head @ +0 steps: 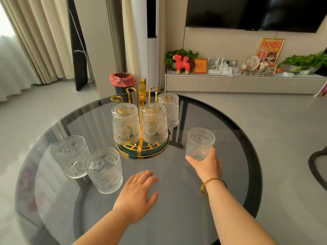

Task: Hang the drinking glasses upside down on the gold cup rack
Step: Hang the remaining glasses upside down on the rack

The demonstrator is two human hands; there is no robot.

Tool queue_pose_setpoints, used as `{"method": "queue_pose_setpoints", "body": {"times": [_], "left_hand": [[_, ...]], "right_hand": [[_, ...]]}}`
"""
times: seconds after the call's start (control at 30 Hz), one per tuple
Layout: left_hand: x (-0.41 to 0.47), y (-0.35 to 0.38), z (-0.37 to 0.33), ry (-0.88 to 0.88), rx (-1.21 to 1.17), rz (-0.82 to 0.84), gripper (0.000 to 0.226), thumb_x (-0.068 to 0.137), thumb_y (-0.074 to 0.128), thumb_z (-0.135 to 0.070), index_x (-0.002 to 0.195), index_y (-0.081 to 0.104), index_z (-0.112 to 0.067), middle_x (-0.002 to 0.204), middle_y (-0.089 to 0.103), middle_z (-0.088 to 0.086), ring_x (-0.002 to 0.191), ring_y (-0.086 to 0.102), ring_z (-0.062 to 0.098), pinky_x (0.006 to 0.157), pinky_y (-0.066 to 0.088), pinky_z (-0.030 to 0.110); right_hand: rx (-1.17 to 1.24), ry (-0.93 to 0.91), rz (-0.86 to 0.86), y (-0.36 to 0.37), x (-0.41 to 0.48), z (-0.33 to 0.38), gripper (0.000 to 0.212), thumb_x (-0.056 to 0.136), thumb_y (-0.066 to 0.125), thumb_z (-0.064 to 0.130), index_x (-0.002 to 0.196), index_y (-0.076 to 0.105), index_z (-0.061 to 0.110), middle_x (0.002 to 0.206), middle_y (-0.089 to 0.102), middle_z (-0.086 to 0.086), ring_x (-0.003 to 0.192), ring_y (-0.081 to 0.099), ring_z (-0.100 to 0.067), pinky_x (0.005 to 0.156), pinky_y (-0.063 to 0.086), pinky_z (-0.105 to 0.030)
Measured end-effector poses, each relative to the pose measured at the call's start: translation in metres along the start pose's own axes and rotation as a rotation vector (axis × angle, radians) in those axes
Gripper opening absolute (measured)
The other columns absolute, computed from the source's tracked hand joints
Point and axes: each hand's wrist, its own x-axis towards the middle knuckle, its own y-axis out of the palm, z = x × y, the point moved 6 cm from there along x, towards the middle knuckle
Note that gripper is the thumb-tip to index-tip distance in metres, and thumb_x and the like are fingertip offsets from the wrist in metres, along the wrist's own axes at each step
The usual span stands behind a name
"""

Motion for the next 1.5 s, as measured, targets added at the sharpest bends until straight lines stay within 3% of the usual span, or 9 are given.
{"method": "queue_pose_setpoints", "body": {"times": [0.17,0.3,0.4,0.53,0.67,0.8,1.07,1.23,1.5], "left_hand": [[0.0,0.002,0.0,-0.017,0.052,0.067,0.041,0.092,0.036,-0.038,0.131,0.034,-0.027,0.149,0.026,-0.002,0.14,0.014,0.013,0.116,0.009,0.034],[0.003,0.007,0.0,-0.038,0.13,0.248,0.046,0.095,0.028,-0.04,0.138,0.018,-0.027,0.155,0.006,-0.005,0.141,0.0,0.012,0.116,0.001,0.034],[0.005,-0.01,-0.009,-0.023,0.121,0.298,0.049,0.093,0.036,-0.04,0.138,0.022,-0.025,0.152,0.019,-0.004,0.14,0.013,0.013,0.115,0.01,0.032],[0.006,-0.062,-0.039,0.145,0.0,0.061,0.034,0.091,0.04,-0.035,0.124,0.044,-0.029,0.134,0.047,-0.009,0.126,0.039,0.007,0.105,0.025,0.022],[0.013,-0.131,-0.055,0.329,-0.083,-0.304,0.029,0.078,0.041,-0.027,0.089,0.067,-0.019,0.091,0.073,-0.003,0.086,0.068,0.013,0.079,0.046,0.022],[0.035,-0.168,-0.017,0.13,-0.031,-0.448,0.028,0.086,0.056,-0.021,0.113,0.059,-0.014,0.119,0.064,0.007,0.117,0.054,0.023,0.1,0.038,0.038],[0.074,-0.158,0.042,-0.04,0.128,-0.232,0.055,0.09,0.037,-0.048,0.138,0.023,-0.026,0.151,0.024,-0.004,0.14,0.012,0.014,0.116,0.005,0.034],[0.08,-0.16,0.049,-0.017,0.072,-0.256,0.049,0.089,0.039,-0.048,0.133,0.034,-0.029,0.146,0.034,-0.008,0.138,0.02,0.012,0.115,0.01,0.032],[0.086,-0.164,0.055,0.024,0.017,-0.297,0.044,0.087,0.04,-0.05,0.126,0.043,-0.03,0.138,0.044,-0.012,0.132,0.03,0.008,0.111,0.017,0.029]], "right_hand": [[0.113,-0.01,0.05,-0.003,-0.002,-0.002,0.068,0.056,0.074,0.041,0.11,0.041,0.017,0.103,0.054,-0.002,0.09,0.05,-0.024,0.07,0.042,-0.031],[0.282,-0.022,0.12,-0.007,-0.008,0.0,0.065,0.061,0.076,0.028,0.115,0.041,0.02,0.098,0.05,0.008,0.086,0.05,-0.014,0.072,0.038,-0.027],[0.427,-0.017,0.106,-0.019,-0.008,0.008,0.057,0.065,0.074,0.019,0.113,0.044,0.017,0.095,0.052,0.007,0.084,0.052,-0.011,0.072,0.039,-0.025],[0.474,-0.08,0.096,-0.047,0.009,0.038,0.047,0.071,0.07,0.018,0.112,0.051,0.008,0.097,0.059,-0.005,0.088,0.057,-0.022,0.078,0.048,-0.037],[0.496,-0.182,0.039,-0.078,0.022,0.083,0.034,0.074,0.067,0.017,0.102,0.057,0.002,0.089,0.061,-0.009,0.074,0.056,-0.018,0.069,0.047,-0.033],[0.49,-0.23,0.063,-0.097,0.035,0.132,0.02,0.074,0.067,0.022,0.09,0.057,0.013,0.09,0.059,-0.004,0.083,0.056,-0.019,0.078,0.05,-0.043],[0.231,-0.415,0.02,-0.086,0.057,0.219,0.07,0.07,0.07,0.031,0.127,0.035,0.01,0.125,0.041,-0.006,0.109,0.04,-0.015,0.094,0.046,-0.044],[0.102,-0.55,0.013,-0.059,0.066,0.259,0.07,0.07,0.07,0.033,0.126,0.036,0.01,0.133,0.042,-0.008,0.111,0.037,-0.013,0.088,0.031,-0.025],[0.018,-0.565,0.031,-0.024,0.089,0.279,0.072,0.069,0.071,0.033,0.127,0.034,0.01,0.133,0.042,-0.009,0.111,0.042,-0.017,0.084,0.032,-0.027]]}}
